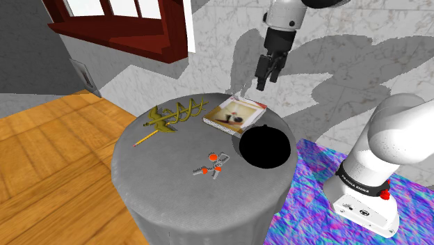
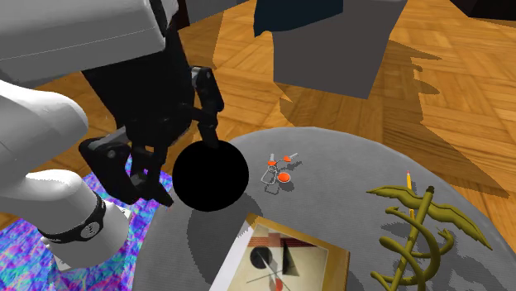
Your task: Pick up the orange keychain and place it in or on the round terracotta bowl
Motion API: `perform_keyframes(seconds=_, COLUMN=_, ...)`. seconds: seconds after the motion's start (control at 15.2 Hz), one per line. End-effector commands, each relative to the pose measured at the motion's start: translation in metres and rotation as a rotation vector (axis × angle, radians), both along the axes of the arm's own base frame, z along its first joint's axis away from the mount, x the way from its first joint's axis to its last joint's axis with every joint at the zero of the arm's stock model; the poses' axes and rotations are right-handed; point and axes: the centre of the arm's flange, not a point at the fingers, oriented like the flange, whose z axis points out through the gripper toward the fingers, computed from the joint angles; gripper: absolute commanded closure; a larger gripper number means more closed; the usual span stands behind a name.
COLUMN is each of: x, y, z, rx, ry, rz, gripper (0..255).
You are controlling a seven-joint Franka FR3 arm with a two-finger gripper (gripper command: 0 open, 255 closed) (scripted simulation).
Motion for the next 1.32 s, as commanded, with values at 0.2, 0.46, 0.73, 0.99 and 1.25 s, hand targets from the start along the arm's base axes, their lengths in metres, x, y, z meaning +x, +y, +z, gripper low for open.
perform_keyframes(seconds=0.2, x=0.012, y=0.056, z=-0.036, rx=-0.018, ry=0.015, rz=-0.054, gripper=0)
perform_keyframes(seconds=0.46, x=0.021, y=0.101, z=-0.067, rx=-0.033, ry=0.027, rz=-0.095, gripper=0)
perform_keyframes(seconds=0.73, x=0.032, y=0.145, z=-0.099, rx=-0.049, ry=0.040, rz=-0.137, gripper=0)
perform_keyframes(seconds=0.99, x=0.043, y=0.188, z=-0.131, rx=-0.064, ry=0.052, rz=-0.178, gripper=0)
perform_keyframes(seconds=1.25, x=0.054, y=0.222, z=-0.158, rx=-0.076, ry=0.063, rz=-0.211, gripper=0)
